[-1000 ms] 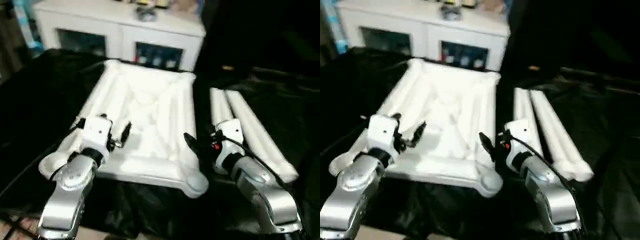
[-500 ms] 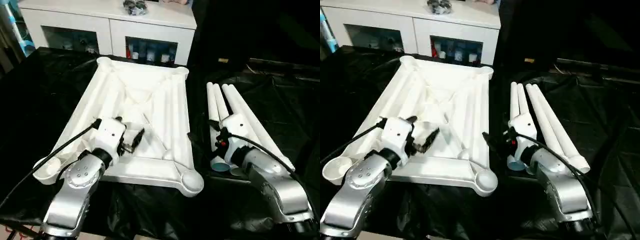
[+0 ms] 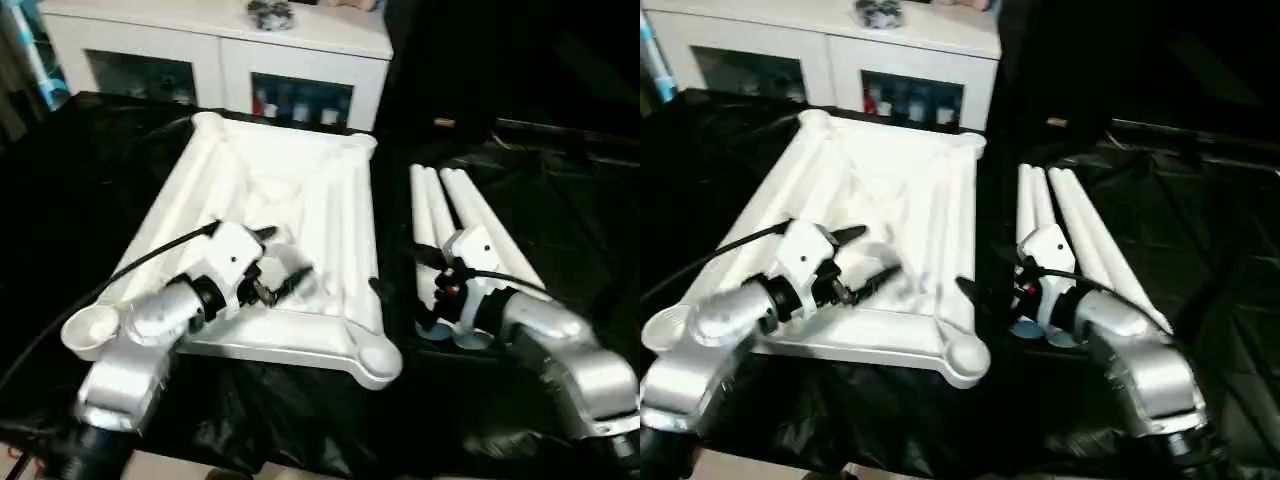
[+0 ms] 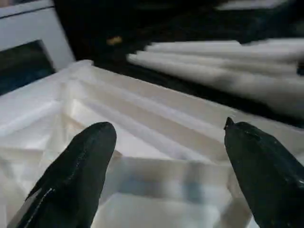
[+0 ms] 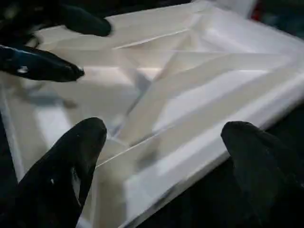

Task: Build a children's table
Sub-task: Move to table, then move table base

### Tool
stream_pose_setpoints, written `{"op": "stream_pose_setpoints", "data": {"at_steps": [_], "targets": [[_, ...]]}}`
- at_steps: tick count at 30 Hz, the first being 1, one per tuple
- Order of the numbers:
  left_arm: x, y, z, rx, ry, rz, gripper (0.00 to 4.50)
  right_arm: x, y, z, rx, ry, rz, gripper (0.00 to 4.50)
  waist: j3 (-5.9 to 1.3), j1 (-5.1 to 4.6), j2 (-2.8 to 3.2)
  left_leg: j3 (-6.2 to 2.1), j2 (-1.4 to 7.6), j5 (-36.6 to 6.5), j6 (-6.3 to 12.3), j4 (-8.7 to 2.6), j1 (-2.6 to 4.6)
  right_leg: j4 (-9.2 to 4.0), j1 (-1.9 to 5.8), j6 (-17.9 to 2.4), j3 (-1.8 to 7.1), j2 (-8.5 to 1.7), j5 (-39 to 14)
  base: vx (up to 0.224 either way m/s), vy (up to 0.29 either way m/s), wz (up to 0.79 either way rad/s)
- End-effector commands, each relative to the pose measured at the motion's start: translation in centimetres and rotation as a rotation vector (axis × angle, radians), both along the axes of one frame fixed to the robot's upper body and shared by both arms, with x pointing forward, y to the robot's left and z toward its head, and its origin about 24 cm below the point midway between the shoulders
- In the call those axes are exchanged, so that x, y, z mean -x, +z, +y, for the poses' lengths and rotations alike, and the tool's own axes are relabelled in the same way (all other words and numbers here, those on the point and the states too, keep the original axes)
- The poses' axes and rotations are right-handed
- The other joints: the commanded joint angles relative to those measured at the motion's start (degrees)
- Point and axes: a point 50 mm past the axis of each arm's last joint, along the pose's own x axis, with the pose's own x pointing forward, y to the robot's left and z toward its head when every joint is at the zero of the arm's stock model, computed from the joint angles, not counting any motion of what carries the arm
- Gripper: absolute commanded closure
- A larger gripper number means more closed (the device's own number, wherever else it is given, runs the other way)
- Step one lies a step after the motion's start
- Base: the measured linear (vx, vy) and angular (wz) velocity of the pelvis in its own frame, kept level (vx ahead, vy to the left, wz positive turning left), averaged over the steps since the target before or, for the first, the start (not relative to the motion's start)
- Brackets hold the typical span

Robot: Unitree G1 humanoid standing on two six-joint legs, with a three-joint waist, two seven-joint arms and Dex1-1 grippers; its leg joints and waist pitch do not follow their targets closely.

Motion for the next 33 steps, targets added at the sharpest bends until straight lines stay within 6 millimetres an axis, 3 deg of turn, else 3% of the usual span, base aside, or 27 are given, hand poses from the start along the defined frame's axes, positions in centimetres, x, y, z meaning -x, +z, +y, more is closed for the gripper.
{"op": "stream_pose_setpoints", "data": {"at_steps": [1, 2, 4, 11, 18, 19, 21, 23, 26, 27, 31, 33], "targets": [[0.5, -0.3, -0.7, -0.041, -0.170, 0.068, 0.38, 0.4, 0.3, -0.3, 0.041, 0.087, 0.021, 0.14, -3.45, 0.22, 1.05, -0.87, 2.02, -6.7, 1.10, -3.80, 1.56, -3.93, 1.29, -8.0, 2.77, -4.81, 8.9, 0.000, 0.000, 0.00], [1.1, -0.6, -0.7, -0.084, -0.284, 0.147, 0.38, 0.8, 0.2, -0.5, 0.084, 0.143, 0.039, 0.14, -3.55, 0.34, 1.15, -0.77, 2.01, -6.0, 1.30, -3.72, 1.59, -3.69, 1.26, -8.2, 2.84, -4.82, 10.4, 0.000, 0.000, 0.00], [1.4, -0.8, -0.8, -0.122, -0.350, 0.189, 0.53, 0.9, 0.2, -0.7, 0.105, 0.169, 0.047, 0.07, -3.49, 0.46, 1.24, -0.54, 1.95, -6.3, 1.50, -3.66, 1.66, -3.65, 1.07, -8.6, 2.99, -4.79, 11.0, 0.000, 0.000, 0.00], [2.4, -2.2, -1.8, -0.237, -0.479, 0.288, 1.05, 0.9, 0.3, -0.8, 0.149, 0.203, 0.051, 0.04, -3.09, 0.57, 1.52, -0.23, 2.24, -11.2, 0.45, -3.95, 1.86, -4.30, 0.82, -10.4, 3.43, -5.32, 2.4, 0.000, 0.000, 0.00], [2.5, -3.0, -1.9, -0.305, -0.402, 0.346, 1.61, 1.8, -0.3, -0.8, 0.190, 0.242, 0.089, 0.04, -3.24, 0.55, 1.42, -0.17, 2.24, -9.8, 1.02, -3.75, 1.85, -4.15, 0.85, -10.5, 3.49, -5.06, 3.9, 0.000, 0.000, 0.00], [2.5, -3.1, -1.8, -0.323, -0.394, 0.353, 1.73, 1.9, -0.4, -0.9, 0.194, 0.246, 0.094, 0.04, -3.19, 0.52, 1.14, -0.14, 2.17, -9.1, 1.50, -3.71, 1.72, -4.16, 0.91, -10.4, 3.51, -5.05, 4.6, 0.000, 0.000, 0.00], [2.5, -3.3, -1.6, -0.343, -0.358, 0.363, 1.83, 2.0, -0.6, -0.9, 0.206, 0.253, 0.098, 0.04, -3.27, 0.57, 1.35, -0.16, 2.15, -8.8, 1.71, -3.67, 1.72, -4.10, 0.86, -10.4, 3.49, -5.13, 4.7, 0.000, 0.000, 0.00], [2.3, -3.5, -1.6, -0.345, -0.318, 0.362, 2.07, 2.0, -0.7, -0.9, 0.216, 0.254, 0.099, 0.04, -3.20, 0.53, 1.13, -0.12, 2.16, -9.2, 1.81, -3.65, 1.71, -4.19, 0.84, -10.7, 3.49, -5.08, 4.2, 0.000, 0.000, 0.00], [2.4, -3.7, -1.5, -0.344, -0.286, 0.375, 2.18, 1.9, -0.8, -0.9, 0.222, 0.253, 0.099, 0.04, -3.12, 0.60, 1.24, -0.12, 2.16, -9.8, 1.73, -3.68, 1.77, -4.38, 0.74, -10.8, 3.52, -5.14, 2.3, 0.000, 0.000, 0.00], [2.4, -3.7, -1.5, -0.342, -0.281, 0.373, 2.48, 1.9, -0.8, -1.0, 0.223, 0.252, 0.099, 0.04, -3.11, 0.60, 1.20, -0.12, 2.18, -10.0, 1.66, -3.70, 1.78, -4.45, 0.75, -10.7, 3.53, -5.18, 1.7, 0.000, 0.000, 0.00], [2.4, -3.5, -1.4, -0.338, -0.256, 0.370, 2.58, 1.9, -0.8, -1.0, 0.228, 0.253, 0.098, 0.04, -3.12, 0.56, 1.24, -0.16, 2.23, -10.1, 1.44, -3.74, 1.80, -4.43, 0.65, -10.6, 3.52, -5.12, 1.2, 0.000, 0.000, 0.00], [2.6, -3.6, -1.3, -0.339, -0.244, 0.386, 2.90, 1.9, -0.8, -1.0, 0.230, 0.254, 0.097, 0.04, -3.09, 0.55, 1.25, -0.12, 2.16, -10.2, 1.43, -3.73, 1.79, -4.46, 0.62, -10.6, 3.53, -5.10, 1.0, 0.000, 0.000, 0.00]]}}
